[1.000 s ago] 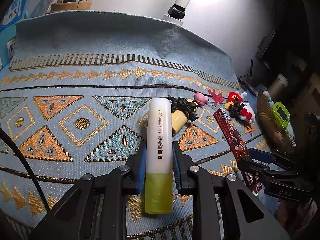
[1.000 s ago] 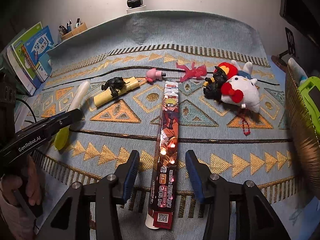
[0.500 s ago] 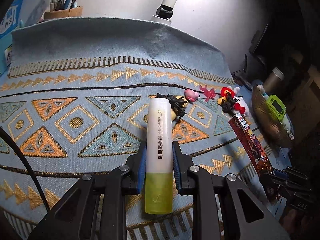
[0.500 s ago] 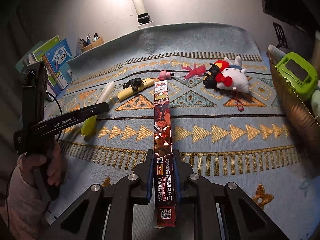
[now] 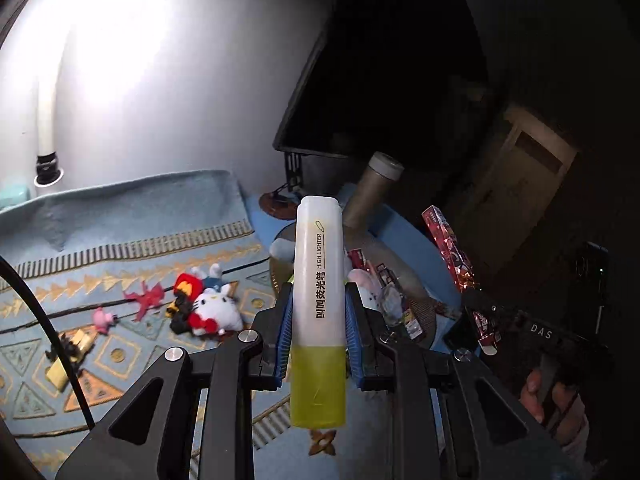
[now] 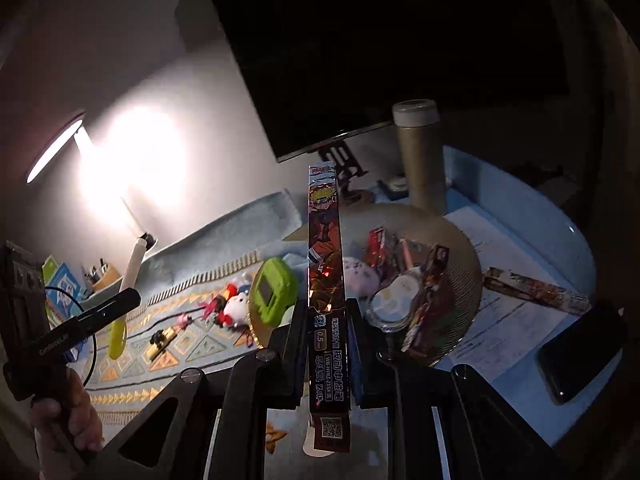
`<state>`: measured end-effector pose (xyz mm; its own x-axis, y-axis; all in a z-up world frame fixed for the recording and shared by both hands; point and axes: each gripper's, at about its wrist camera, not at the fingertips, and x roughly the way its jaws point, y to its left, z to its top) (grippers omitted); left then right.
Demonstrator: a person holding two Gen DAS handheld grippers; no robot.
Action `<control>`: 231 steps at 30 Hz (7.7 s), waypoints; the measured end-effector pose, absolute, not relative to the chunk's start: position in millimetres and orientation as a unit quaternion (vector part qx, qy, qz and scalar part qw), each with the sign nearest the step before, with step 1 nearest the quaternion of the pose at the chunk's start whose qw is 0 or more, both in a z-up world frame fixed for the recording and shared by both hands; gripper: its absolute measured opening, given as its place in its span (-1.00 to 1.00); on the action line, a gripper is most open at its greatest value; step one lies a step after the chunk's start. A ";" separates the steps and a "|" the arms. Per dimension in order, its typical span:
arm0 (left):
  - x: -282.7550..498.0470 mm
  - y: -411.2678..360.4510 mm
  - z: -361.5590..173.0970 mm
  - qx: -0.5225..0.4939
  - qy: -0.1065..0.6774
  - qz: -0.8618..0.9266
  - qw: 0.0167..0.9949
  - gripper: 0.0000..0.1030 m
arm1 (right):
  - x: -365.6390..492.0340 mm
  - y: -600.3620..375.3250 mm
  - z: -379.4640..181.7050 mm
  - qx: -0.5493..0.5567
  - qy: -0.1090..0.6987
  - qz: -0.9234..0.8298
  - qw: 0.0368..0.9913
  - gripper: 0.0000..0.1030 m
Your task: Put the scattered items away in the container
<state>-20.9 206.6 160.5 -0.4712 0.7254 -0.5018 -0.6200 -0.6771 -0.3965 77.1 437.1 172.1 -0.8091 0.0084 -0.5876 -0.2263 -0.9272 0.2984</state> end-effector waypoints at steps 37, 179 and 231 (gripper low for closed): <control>39.7 18.9 38.2 -0.411 -0.158 0.889 0.124 -0.10 | 74.2 307.2 92.8 -0.374 0.137 0.912 -0.096 0.29; -39.6 -40.4 30.7 -0.362 -0.104 0.917 0.131 -0.29 | 15.3 225.0 13.1 -0.458 -0.039 0.885 -0.068 1.00; -35.1 -60.0 29.9 -0.339 -0.148 0.921 0.120 -0.29 | 52.4 214.6 39.9 -0.464 0.126 0.875 -0.055 -0.60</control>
